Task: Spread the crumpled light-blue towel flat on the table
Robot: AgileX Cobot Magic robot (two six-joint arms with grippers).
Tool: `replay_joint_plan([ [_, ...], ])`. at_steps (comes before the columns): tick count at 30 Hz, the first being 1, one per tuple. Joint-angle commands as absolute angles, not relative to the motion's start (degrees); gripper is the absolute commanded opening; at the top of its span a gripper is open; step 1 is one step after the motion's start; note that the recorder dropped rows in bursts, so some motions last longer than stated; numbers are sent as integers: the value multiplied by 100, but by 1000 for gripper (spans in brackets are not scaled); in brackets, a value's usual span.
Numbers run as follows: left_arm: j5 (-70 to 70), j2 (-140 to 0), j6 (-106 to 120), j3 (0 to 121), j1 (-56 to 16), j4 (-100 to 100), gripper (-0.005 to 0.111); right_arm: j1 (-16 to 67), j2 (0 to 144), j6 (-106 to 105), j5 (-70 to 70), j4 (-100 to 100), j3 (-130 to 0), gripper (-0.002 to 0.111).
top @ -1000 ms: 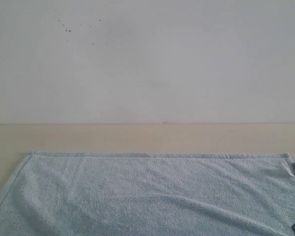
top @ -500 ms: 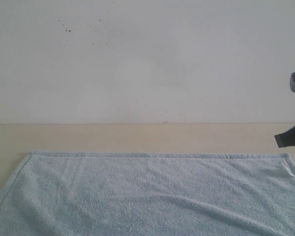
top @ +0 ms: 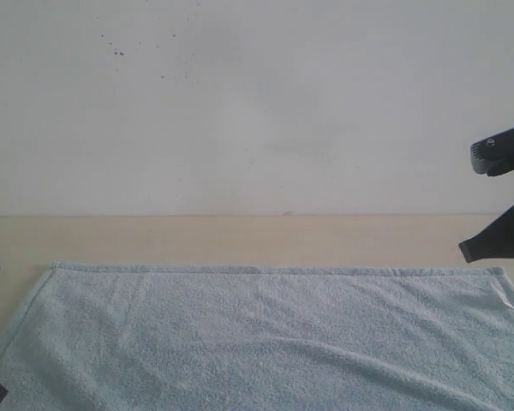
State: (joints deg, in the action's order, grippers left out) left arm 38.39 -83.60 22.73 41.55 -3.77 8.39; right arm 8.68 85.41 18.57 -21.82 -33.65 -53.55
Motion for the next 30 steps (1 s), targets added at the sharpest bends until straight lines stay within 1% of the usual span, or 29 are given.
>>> replay_joint_plan([
  [1, 3918, -8473, 2298, 4131, -408, 791, 27, 854, 8539, 1842, -2148, -3333, -5397, 0],
  [8, 3618, -8689, 2186, 3858, -408, 541, 27, 854, 8539, 1866, -2149, -3315, -5397, 0],
  [19, 3332, -8877, 1641, 3843, -408, 0, 27, 854, 8539, 1866, -2162, -3250, -5397, 0],
  [21, 3281, -8889, 1435, 3843, -408, -108, 25, 854, 8539, 1866, -2162, -3250, -5397, 0],
  [22, 3281, -8889, 1435, 3843, -408, -133, 21, 854, 8539, 1866, -2162, -3239, -5397, 0],
  [24, 3281, -8912, 1435, 3843, -408, -154, 8, 854, 8539, 1866, -2151, -3239, -5397, 0],
  [25, 3281, -8924, 1478, 3843, -408, -154, 4, 854, 8539, 1866, -2152, -3229, -5397, 0],
  [30, 3258, -9082, 1502, 3843, -408, -154, 4, 854, 8539, 1866, -2152, -3203, -5397, 0],
])
